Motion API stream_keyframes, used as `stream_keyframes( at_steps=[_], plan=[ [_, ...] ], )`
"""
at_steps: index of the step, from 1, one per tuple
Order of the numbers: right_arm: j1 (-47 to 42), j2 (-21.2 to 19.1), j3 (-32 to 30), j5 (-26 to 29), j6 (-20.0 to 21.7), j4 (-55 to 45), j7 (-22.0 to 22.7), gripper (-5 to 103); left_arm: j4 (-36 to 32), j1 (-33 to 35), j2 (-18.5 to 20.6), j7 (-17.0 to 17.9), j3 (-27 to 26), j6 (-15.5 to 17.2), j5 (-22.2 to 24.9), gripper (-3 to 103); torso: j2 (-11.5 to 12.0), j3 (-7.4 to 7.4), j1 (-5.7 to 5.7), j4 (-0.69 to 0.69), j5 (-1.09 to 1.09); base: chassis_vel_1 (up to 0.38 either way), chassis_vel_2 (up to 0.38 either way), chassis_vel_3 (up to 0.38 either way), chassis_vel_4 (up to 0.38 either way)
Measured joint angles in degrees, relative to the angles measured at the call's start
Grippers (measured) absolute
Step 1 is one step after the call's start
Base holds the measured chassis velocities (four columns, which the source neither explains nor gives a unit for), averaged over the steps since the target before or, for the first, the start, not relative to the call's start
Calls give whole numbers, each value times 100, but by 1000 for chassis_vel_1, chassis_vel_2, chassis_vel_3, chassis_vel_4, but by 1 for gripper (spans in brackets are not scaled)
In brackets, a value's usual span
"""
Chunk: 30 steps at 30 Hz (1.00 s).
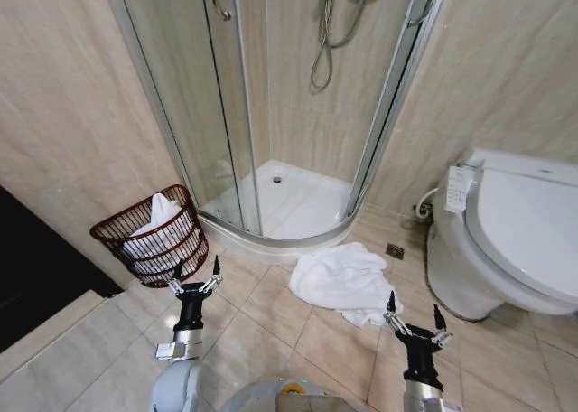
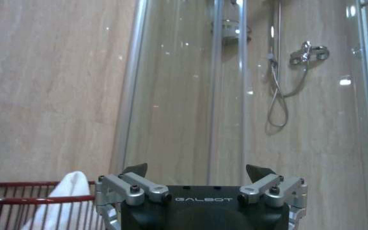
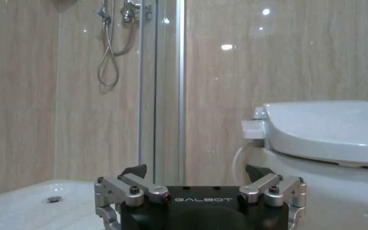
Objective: Discard the used towel into the hamper.
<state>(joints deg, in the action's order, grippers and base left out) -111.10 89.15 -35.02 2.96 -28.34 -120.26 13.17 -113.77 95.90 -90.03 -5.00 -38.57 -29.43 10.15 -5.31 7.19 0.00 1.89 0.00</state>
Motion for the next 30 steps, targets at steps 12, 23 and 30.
stream_keyframes(
  at_steps=[12, 23, 30],
  plan=[
    [-62, -56, -10, 4, -169, 53, 94, 100, -101, 106, -33, -47, 60, 9, -10, 100, -1, 1, 0, 0, -1, -110, -114, 131, 117],
    [-130, 56, 22, -232, -113, -45, 86, 100, -133, 245, 39, -87, 39, 41, 74, 100, -1, 1, 0, 0, -1, -21, -21, 33, 37],
    [-138, 52, 12, -213, -95, -108, 99, 100, -77, 229, 33, -87, 41, -10, 63, 100, -1, 1, 0, 0, 0, 76, 61, 22, 47]
  ],
)
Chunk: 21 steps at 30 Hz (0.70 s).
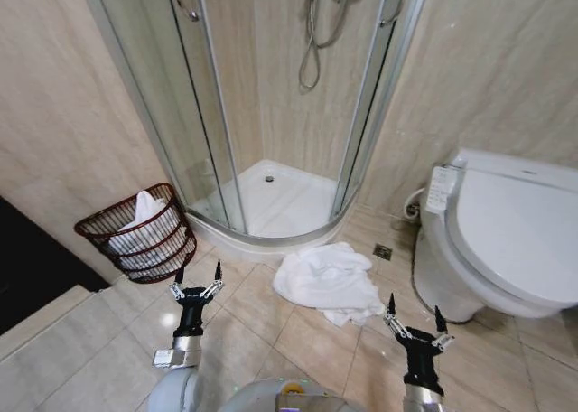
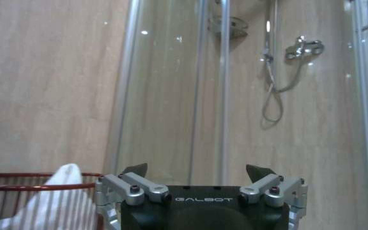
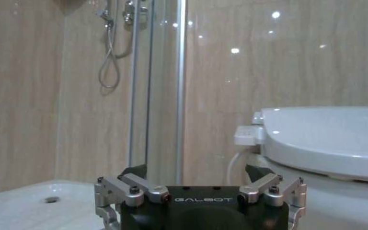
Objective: Discard the used towel into the hamper.
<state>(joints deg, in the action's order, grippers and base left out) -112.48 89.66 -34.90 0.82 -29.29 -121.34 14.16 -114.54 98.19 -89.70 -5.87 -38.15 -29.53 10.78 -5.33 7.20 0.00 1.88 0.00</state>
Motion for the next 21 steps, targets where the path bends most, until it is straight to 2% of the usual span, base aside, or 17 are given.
stream_keyframes(
  at_steps=[7, 13, 21],
  plan=[
    [-14, -12, 2, 77, -30, 30, -80, 100, -19, -20, 4, 6, -1, -6, 2, 100, 0, 0, 0, 0, 0, 63, 83, 91, 82],
    [38, 1, -2, 218, -87, 91, -323, 100, 96, -125, 21, 177, -9, -138, -4, 100, 0, 1, 0, 2, 1, 75, 83, 96, 74],
    [94, -12, -7, 223, -152, 244, -442, 100, 121, -211, 22, 210, -5, -98, 13, 100, -1, 0, 0, 0, 0, -33, 48, 36, -35]
  ],
)
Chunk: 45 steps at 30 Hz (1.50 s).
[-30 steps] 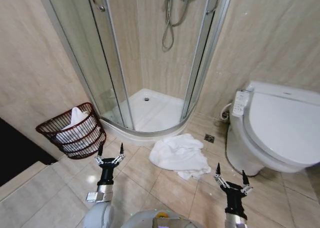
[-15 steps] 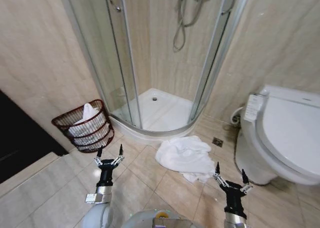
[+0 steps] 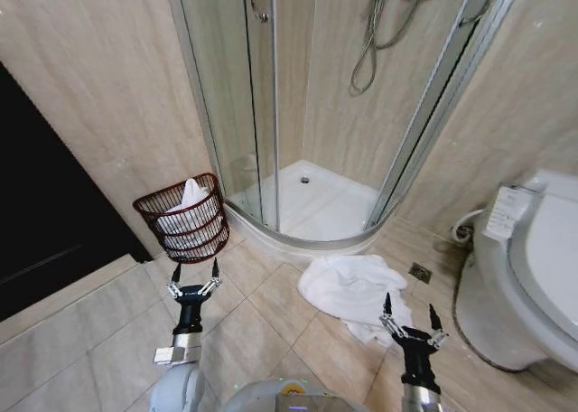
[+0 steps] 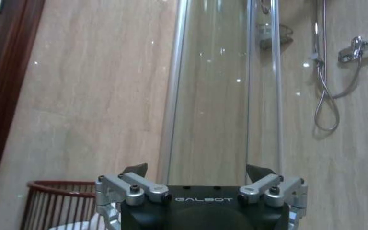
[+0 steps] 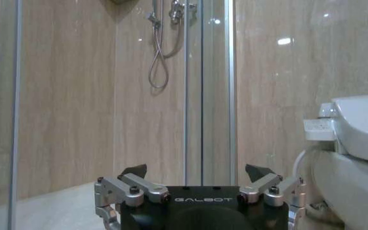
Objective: Discard the used towel into the hamper.
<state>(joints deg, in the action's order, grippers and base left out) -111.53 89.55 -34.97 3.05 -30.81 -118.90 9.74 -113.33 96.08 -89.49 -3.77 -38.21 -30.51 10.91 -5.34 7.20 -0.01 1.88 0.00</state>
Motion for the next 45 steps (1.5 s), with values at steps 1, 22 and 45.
stream_keyframes(
  at_steps=[1, 22, 45],
  plan=[
    [0, 0, 0, 0, 0, 0, 0, 100, 0, 0, 0, 0, 0, 0, 0, 100, 0, 0, 0, 0, 0, -88, 96, 77, -93],
    [1528, -816, -1014, 1671, 3017, 950, -1135, 100, -111, -7, 14, 689, -61, 349, -245, 100, 0, 0, 1, 1, 0, -96, 87, 88, -77],
    [2859, -2093, -59, 893, 5022, 3051, -3379, 100, -25, -242, 65, 836, -210, 635, -59, 100, 1, 1, 1, 1, 1, 3, 0, 0, 2]
  ],
)
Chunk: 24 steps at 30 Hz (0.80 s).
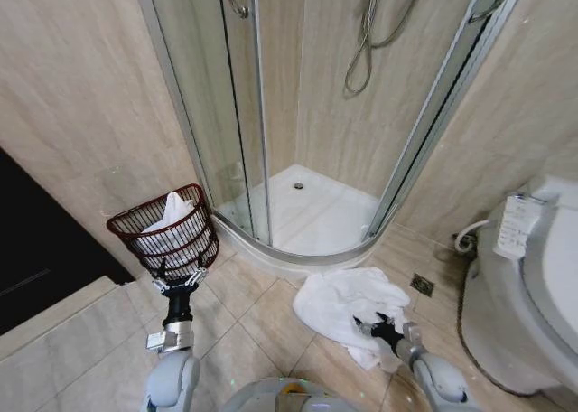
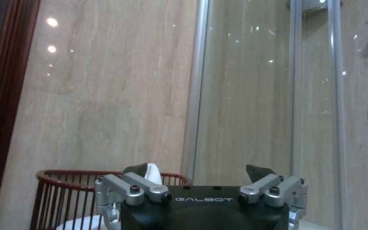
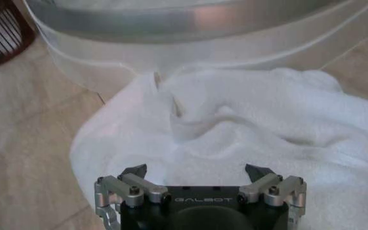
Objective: Discard the used towel into the hamper.
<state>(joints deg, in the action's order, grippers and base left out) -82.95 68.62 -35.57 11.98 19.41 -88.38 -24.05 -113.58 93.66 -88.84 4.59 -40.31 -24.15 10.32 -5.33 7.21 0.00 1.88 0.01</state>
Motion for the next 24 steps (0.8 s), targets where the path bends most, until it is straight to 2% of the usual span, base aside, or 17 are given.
stream_keyframes(
  at_steps=[4, 11, 15, 24],
  plan=[
    [308, -28, 133, -166, -5, 394, 47, 100, -19, 54, -14, 3, -26, -21, 1, 100, 0, 0, 0, 1, -1, 0, 0, 0, 0],
    [777, 147, 132, -267, -94, 1047, 275, 100, -114, 107, -61, -9, -80, -20, -25, 100, 0, 0, 0, 0, -1, 0, 0, 0, 0],
    [991, 172, 30, -207, -321, 1460, 330, 100, -201, 116, -101, -22, -88, 42, -89, 100, 0, 0, 0, 0, -1, 0, 0, 0, 0],
    [1029, 109, 21, 43, -472, 1639, 392, 100, -328, 216, -130, -23, 0, 63, -344, 100, 0, 0, 0, 0, -1, 0, 0, 0, 0]
  ],
)
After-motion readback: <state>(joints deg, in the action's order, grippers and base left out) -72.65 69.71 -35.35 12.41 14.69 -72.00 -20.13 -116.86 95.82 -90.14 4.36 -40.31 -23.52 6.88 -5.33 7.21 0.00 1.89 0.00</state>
